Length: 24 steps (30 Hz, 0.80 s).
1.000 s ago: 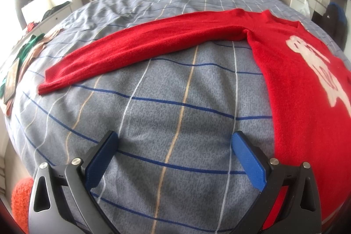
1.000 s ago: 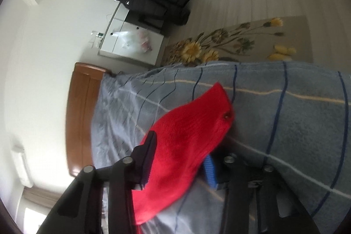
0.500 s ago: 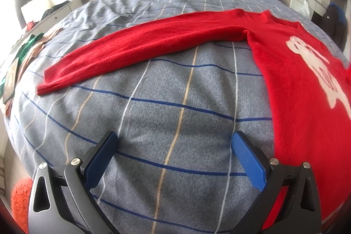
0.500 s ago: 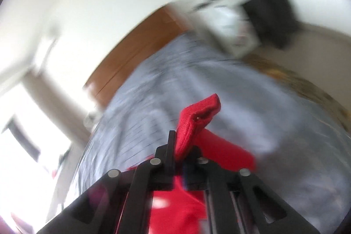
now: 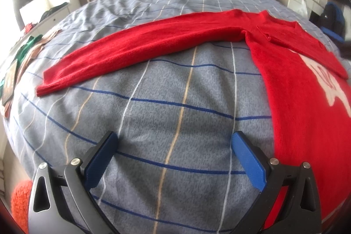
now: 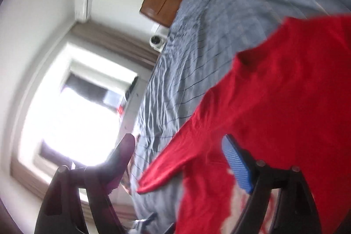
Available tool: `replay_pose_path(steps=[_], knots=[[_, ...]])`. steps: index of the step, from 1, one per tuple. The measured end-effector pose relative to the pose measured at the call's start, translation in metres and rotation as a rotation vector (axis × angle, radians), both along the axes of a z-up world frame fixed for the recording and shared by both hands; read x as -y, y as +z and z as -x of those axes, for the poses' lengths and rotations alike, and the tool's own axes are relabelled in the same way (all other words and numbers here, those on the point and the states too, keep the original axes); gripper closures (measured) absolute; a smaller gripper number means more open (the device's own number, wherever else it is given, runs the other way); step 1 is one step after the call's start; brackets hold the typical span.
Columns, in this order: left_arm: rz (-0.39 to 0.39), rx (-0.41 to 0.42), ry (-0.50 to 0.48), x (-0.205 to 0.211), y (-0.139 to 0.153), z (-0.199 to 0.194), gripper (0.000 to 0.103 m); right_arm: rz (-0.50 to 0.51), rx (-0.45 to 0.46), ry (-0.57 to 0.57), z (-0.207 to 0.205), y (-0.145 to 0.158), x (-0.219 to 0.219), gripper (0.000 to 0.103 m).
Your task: Fold small clothes
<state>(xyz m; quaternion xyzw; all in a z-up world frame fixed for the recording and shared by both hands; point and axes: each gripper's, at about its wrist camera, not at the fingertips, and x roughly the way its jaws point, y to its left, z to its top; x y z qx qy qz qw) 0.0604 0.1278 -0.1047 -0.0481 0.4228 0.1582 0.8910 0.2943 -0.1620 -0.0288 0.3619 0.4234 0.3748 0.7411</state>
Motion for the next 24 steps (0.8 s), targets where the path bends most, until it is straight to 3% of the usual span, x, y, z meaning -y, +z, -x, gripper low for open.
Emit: replay_pose_path(steps=[5,9,11,15,18,24], knots=[[-0.007,0.005,0.007,0.000,0.000,0.001,0.000,0.169,0.071,-0.174,0.012,0.005,0.112,0.021],[-0.014,0.020,0.011,0.001,-0.001,0.003,0.000,0.463,0.109,-0.270,0.033,0.005,0.190,0.021],[-0.013,0.026,0.017,0.001,-0.001,0.004,0.000,0.543,0.117,-0.290,0.046,-0.002,0.225,0.021],[-0.033,0.031,0.033,0.005,-0.001,0.006,0.000,0.574,0.117,-0.328,0.066,-0.030,0.267,0.021],[-0.063,0.033,0.034,0.009,-0.001,0.007,0.001,0.483,0.147,-0.377,0.083,-0.047,0.284,0.021],[-0.056,0.020,0.020,0.006,-0.001,0.005,0.001,0.502,0.186,-0.395,0.087,-0.053,0.273,0.019]])
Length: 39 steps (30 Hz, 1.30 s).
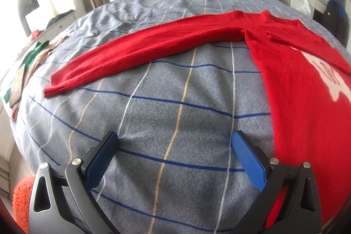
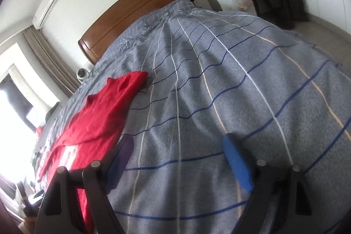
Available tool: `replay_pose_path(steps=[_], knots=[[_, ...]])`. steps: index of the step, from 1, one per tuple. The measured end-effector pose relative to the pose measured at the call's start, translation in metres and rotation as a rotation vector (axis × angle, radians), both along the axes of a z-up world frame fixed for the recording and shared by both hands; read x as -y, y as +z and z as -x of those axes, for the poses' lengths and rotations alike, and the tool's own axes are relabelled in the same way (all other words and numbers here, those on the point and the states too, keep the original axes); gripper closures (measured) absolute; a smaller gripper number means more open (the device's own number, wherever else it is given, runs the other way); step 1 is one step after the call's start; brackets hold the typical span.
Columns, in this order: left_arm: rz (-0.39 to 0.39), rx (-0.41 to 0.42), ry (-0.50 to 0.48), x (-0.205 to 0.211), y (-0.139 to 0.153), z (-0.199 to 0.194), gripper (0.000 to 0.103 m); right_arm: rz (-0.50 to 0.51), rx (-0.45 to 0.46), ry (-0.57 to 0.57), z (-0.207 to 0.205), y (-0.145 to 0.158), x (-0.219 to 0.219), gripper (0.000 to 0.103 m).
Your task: Fold small clothes
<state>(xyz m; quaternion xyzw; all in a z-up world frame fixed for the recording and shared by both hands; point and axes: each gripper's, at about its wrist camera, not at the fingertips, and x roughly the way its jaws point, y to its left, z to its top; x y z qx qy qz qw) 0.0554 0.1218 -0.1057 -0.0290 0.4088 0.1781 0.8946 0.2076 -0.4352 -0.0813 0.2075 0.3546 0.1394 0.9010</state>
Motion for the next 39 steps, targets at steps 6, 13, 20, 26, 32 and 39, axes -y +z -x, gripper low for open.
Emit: replay_pose_path(steps=[6,13,20,26,32,39], knots=[[0.015,-0.008,-0.005,-0.0021,-0.0002,-0.0008,0.001,-0.022,0.015,0.006,0.0056,-0.0056,0.0014,0.018],[0.014,-0.008,-0.004,-0.0017,-0.0005,-0.0009,0.001,-0.004,0.026,0.004,0.0072,-0.0084,-0.0034,0.018],[0.014,-0.008,-0.004,-0.0017,-0.0005,-0.0009,0.001,-0.005,0.027,0.003,0.0072,-0.0089,-0.0034,0.018],[0.003,-0.005,-0.004,-0.0023,-0.0001,-0.0015,0.001,-0.003,0.027,0.003,0.0070,-0.0091,-0.0036,0.018],[0.003,-0.005,-0.005,-0.0020,-0.0003,-0.0016,0.001,-0.003,0.026,0.003,0.0068,-0.0091,-0.0034,0.018],[0.003,-0.005,-0.005,-0.0022,-0.0003,-0.0018,0.001,0.001,0.026,0.003,0.0069,-0.0091,-0.0031,0.018]])
